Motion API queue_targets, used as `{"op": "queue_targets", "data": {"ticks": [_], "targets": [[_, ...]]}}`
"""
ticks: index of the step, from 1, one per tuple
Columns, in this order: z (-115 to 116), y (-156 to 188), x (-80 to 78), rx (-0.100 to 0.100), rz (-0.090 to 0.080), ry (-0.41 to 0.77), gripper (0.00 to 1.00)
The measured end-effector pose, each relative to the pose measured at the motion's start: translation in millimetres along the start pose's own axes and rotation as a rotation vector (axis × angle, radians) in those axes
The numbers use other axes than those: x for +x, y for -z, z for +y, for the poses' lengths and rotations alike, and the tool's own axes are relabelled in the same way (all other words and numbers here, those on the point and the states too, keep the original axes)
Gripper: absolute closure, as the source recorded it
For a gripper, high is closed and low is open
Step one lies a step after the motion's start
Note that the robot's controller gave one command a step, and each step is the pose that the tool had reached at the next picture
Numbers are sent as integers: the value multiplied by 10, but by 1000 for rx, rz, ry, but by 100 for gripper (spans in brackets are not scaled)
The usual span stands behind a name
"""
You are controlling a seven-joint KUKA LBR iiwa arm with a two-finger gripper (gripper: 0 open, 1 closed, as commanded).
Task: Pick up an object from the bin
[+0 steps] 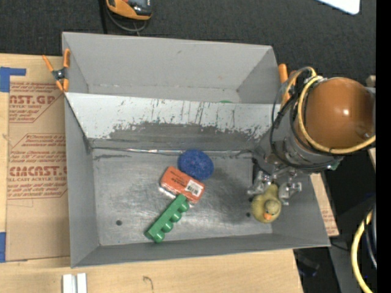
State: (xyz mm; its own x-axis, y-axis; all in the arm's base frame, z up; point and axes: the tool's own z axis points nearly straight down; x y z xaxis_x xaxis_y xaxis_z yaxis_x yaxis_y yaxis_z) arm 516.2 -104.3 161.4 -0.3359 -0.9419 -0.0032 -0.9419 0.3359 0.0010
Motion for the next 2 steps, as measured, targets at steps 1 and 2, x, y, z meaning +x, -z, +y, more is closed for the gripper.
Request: {"op": "queue_targets", "data": {"ticks": [1,2], "targets": [[88,199,-76,-1,1,2,100],[95,374,-134,1,1,-6,100]]}}
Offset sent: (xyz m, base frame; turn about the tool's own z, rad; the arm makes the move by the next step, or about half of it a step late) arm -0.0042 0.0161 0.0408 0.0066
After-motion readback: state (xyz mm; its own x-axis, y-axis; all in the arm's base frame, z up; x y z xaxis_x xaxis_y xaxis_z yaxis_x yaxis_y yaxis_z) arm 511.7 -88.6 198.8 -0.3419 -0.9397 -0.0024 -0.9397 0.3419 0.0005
